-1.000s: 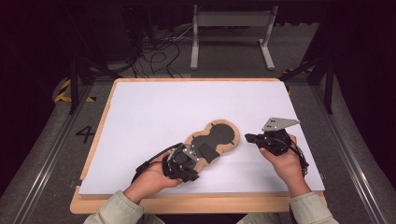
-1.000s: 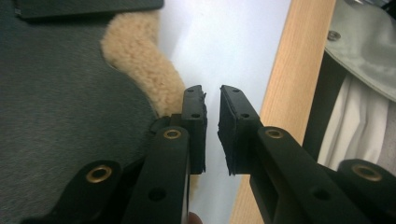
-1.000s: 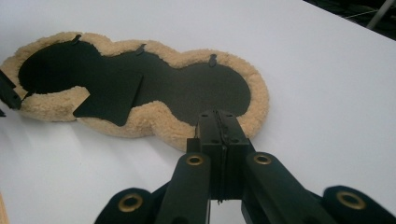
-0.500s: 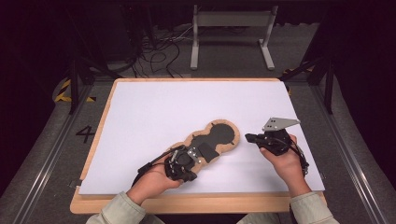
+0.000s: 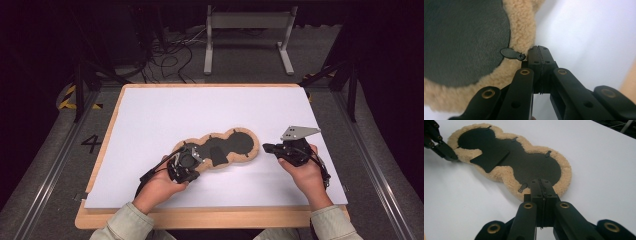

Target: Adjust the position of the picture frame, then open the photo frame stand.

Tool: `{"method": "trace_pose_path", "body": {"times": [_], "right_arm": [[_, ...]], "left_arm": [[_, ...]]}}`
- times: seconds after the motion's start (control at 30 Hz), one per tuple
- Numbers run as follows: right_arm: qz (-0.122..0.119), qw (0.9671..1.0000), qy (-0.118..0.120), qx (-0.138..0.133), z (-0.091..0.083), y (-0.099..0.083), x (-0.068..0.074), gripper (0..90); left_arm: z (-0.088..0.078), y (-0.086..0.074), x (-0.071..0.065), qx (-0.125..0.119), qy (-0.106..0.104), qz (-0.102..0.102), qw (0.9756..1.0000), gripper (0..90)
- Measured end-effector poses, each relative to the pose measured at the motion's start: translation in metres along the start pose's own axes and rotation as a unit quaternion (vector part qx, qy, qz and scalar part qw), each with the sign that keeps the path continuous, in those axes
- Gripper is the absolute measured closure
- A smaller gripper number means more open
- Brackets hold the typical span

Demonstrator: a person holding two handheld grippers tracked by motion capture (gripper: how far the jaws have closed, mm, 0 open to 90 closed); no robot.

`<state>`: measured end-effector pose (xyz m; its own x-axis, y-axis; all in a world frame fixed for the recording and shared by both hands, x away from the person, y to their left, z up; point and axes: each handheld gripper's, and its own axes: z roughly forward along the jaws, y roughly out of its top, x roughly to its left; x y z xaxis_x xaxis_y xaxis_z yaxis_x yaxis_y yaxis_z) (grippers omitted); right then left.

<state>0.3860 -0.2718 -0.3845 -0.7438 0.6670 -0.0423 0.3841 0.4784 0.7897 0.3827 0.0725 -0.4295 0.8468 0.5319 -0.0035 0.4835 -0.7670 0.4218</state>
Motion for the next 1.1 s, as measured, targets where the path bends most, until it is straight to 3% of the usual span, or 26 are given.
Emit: {"method": "trace_pose_path", "body": {"times": [0.07, 0.13, 0.27, 0.37, 0.47, 0.63, 0.97, 1.0, 1.03, 1.07, 1.1], "right_arm": [[0.001, 1.0000, 0.000, 0.001, 0.000, 0.000, 0.000, 90.0], [0.002, 1.0000, 0.000, 0.001, 0.000, 0.000, -0.001, 90.0], [0.001, 1.0000, 0.001, 0.002, 0.001, -0.001, -0.001, 90.0], [0.002, 1.0000, 0.001, 0.003, 0.001, -0.002, -0.001, 90.0], [0.003, 1.0000, 0.001, 0.003, 0.001, -0.002, 0.000, 90.0], [0.006, 1.0000, 0.006, 0.001, 0.003, -0.002, 0.002, 90.0], [-0.001, 0.9997, 0.021, 0.007, 0.008, 0.001, 0.009, 90.0], [-0.002, 0.9996, 0.027, 0.007, 0.010, 0.001, 0.011, 90.0], [-0.002, 0.9996, 0.027, 0.007, 0.010, 0.001, 0.011, 90.0], [-0.003, 0.9995, 0.029, 0.007, 0.011, 0.002, 0.013, 90.0], [-0.004, 0.9994, 0.033, 0.008, 0.012, 0.003, 0.014, 90.0]], "left_arm": [[0.002, -0.001, 0.006, -0.010, 0.028, -0.005, 0.9995, 90.0], [0.003, -0.004, 0.012, -0.024, 0.041, -0.019, 0.9987, 90.0], [0.005, -0.009, 0.023, -0.045, 0.023, -0.050, 0.9974, 90.0], [0.003, -0.011, 0.024, -0.051, 0.009, -0.044, 0.9977, 86.3], [-0.008, -0.014, 0.029, -0.079, -0.011, -0.051, 0.9955, 82.5], [-0.024, -0.016, 0.031, -0.095, 0.003, -0.055, 0.9939, 70.1], [-0.036, -0.021, 0.041, -0.115, 0.020, -0.069, 0.9907, 64.2], [-0.038, -0.023, 0.042, -0.128, 0.029, -0.078, 0.9883, 63.4], [-0.038, -0.023, 0.042, -0.128, 0.029, -0.078, 0.9883, 62.5], [-0.039, -0.023, 0.042, -0.136, 0.035, -0.083, 0.9866, 62.5], [-0.041, -0.025, 0.043, -0.150, 0.042, -0.090, 0.9836, 60.5]]}}
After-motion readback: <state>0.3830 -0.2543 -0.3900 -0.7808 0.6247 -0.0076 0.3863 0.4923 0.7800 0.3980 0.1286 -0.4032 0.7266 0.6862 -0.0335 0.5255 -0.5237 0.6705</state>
